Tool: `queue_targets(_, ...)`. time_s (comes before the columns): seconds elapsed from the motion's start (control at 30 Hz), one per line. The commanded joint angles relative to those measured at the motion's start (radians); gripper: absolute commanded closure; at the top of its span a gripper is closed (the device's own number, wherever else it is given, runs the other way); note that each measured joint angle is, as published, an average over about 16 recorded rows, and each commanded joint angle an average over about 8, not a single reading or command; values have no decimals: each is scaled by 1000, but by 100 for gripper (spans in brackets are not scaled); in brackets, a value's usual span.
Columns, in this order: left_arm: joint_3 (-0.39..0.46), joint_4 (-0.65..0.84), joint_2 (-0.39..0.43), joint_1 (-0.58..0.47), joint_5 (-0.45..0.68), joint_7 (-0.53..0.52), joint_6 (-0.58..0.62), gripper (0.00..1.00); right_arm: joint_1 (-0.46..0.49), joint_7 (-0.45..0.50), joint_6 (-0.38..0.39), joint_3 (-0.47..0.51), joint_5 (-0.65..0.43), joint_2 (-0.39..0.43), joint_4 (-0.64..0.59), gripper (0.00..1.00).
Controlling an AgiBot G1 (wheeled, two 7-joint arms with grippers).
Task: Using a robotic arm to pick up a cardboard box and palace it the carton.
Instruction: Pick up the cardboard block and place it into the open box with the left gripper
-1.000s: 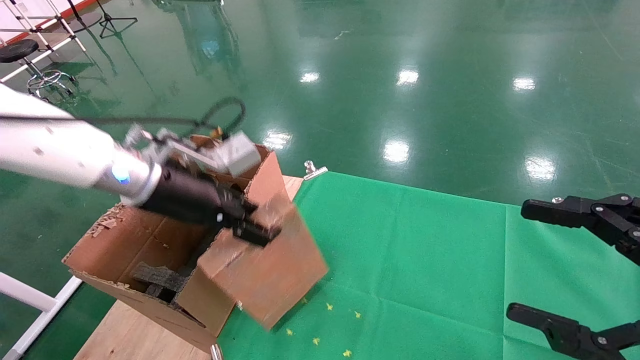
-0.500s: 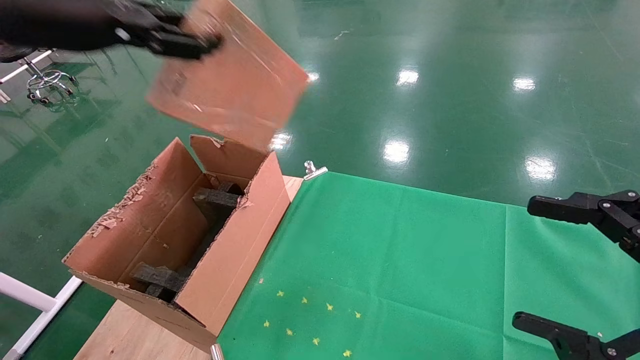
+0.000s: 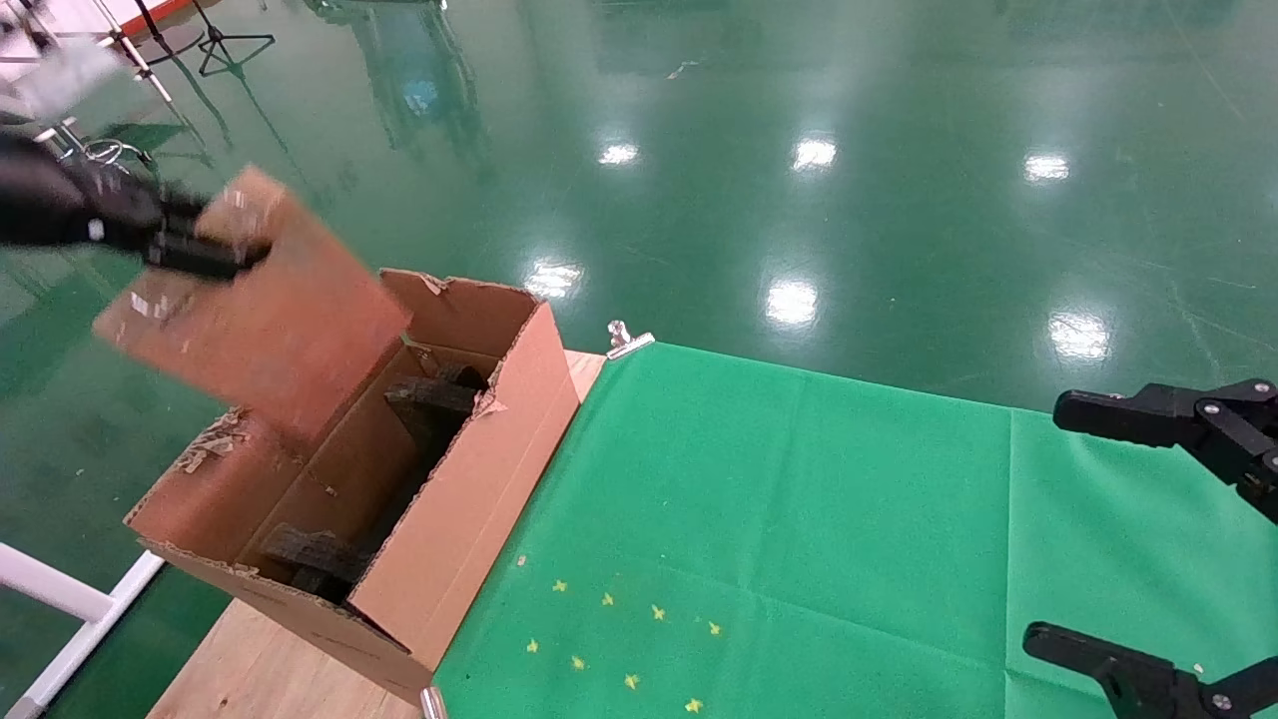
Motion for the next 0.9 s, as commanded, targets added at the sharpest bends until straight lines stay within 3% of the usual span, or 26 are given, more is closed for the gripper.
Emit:
queue_targets(0.03, 22, 54, 0, 12, 21, 27, -8, 100, 0, 0, 0, 0, 0, 0, 0, 0)
queue_targets(0.67, 84, 417, 131, 126, 124, 189, -299, 100, 0, 0, 0, 0, 0, 0, 0, 0)
queue_targets(0.9, 92, 534, 195, 141, 140, 205, -387, 100, 0, 0, 0, -1, 0, 0, 0, 0)
